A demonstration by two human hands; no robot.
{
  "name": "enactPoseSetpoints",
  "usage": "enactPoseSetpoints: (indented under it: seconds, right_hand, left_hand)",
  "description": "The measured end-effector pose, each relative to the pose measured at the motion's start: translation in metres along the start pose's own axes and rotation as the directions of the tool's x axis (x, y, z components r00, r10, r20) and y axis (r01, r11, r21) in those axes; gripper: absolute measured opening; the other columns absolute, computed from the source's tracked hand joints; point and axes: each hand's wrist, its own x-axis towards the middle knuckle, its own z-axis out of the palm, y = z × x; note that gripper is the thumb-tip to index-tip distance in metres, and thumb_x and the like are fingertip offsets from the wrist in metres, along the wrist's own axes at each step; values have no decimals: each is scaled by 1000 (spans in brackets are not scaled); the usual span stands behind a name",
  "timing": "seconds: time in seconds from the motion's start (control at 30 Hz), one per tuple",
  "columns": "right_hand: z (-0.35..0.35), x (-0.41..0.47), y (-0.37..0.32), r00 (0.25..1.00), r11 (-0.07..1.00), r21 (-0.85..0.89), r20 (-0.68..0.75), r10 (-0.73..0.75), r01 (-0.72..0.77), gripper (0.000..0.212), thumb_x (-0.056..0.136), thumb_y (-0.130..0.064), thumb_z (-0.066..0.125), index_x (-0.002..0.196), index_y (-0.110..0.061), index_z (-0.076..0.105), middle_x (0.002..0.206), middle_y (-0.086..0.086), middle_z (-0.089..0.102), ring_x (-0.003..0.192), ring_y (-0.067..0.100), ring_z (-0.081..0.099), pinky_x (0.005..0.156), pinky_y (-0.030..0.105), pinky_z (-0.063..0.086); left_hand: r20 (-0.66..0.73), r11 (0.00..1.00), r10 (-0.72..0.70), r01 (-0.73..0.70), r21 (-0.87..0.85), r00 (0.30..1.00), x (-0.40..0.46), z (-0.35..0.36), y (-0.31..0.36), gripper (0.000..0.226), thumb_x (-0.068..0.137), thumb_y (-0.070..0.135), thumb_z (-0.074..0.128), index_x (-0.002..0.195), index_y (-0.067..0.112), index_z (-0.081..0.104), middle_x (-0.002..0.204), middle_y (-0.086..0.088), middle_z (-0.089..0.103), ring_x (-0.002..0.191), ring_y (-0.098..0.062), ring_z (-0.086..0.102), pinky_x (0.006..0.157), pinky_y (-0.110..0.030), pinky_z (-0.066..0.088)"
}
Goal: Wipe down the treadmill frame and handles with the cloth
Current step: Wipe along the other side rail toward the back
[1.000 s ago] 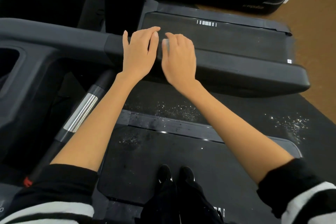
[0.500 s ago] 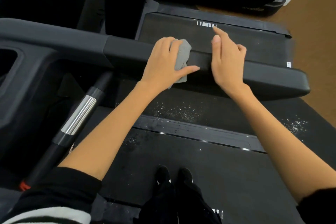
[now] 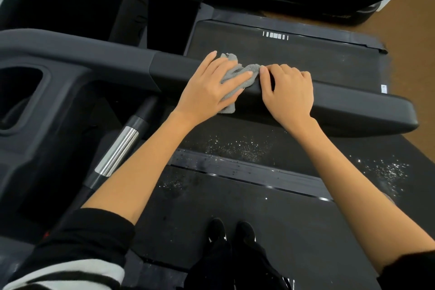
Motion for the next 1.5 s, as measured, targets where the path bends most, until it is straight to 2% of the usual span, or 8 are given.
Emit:
enactPoseSetpoints:
  seconds: [0.2, 0.53, 0.77, 0.87, 1.13, 1.27, 1.37, 1.5]
  right_hand:
    - [12, 0, -32, 999, 1000, 4, -53, -3, 3, 45, 103, -38, 30, 104, -16, 69, 92, 2, 71, 80, 26, 62, 81, 40, 38]
    - [19, 5, -61, 1000, 1000, 17, -1, 16, -16, 48, 102, -40, 26, 110, -18, 68, 101, 2, 71, 90, 27, 63, 90, 42, 37]
    - [17, 5, -62, 1000, 999, 34, 1, 27, -27, 48, 102, -38, 25, 110, -18, 68, 101, 2, 71, 90, 26, 63, 91, 41, 36]
    - [16, 5, -63, 999, 998, 43, 8, 38, -38, 48, 102, -37, 24, 108, -18, 68, 99, 1, 71, 88, 26, 62, 91, 41, 36]
    - [15, 9, -60, 995, 990, 108, 51, 84, -89, 37, 102, -20, 30, 95, -13, 65, 83, 4, 67, 79, 29, 58, 88, 41, 34]
    - [8, 12, -67, 984, 961, 216, 69, 164, -175, 43, 104, -36, 30, 65, -23, 44, 66, -5, 50, 67, 21, 50, 89, 41, 35]
    - [2, 14, -73, 976, 946, 252, 121, 179, -205, 45, 103, -46, 30, 59, -35, 32, 71, -11, 47, 74, 15, 48, 100, 45, 32]
    - [1, 24, -77, 943, 896, 328, 248, 223, -299, 47, 100, -55, 34, 61, -30, 44, 79, -12, 52, 95, 16, 55, 109, 53, 21]
  left_hand:
    - [15, 998, -22, 21, 55, 1000, -22, -12, -31, 34, 99, 21, 50, 131, 14, 57, 117, -17, 61, 110, -29, 59, 111, -49, 32]
    - [11, 945, -322, 321, 54, 947, -66, -41, -94, 32, 100, 20, 45, 126, 8, 59, 113, -18, 58, 103, -27, 56, 118, -44, 18]
    - [17, 643, -762, 759, -100, 647, -79, -56, -111, 39, 101, 31, 37, 116, 5, 62, 124, -14, 52, 125, -24, 42, 117, -40, 21]
    - [42, 599, -783, 771, -218, 620, -59, -51, -97, 36, 101, 28, 37, 106, 2, 62, 122, -12, 52, 116, -24, 51, 100, -26, 37]
    - [146, 713, -604, 614, -339, 783, 3, -29, -33, 36, 102, 23, 35, 103, 0, 63, 104, -10, 60, 90, -16, 57, 77, -17, 38]
    - [201, 671, -563, 585, -456, 802, 9, -33, -24, 38, 104, 24, 30, 125, 9, 57, 115, -4, 60, 105, -9, 55, 96, -27, 43]
    - [301, 507, -590, 634, -584, 749, 10, -40, -29, 43, 105, 24, 26, 146, 14, 33, 112, 5, 56, 113, 7, 43, 116, -29, 12]
    - [206, 579, -728, 747, -326, 654, -5, -42, -47, 51, 102, 36, 32, 144, 6, 35, 131, -5, 49, 132, -8, 34, 117, -43, -4]
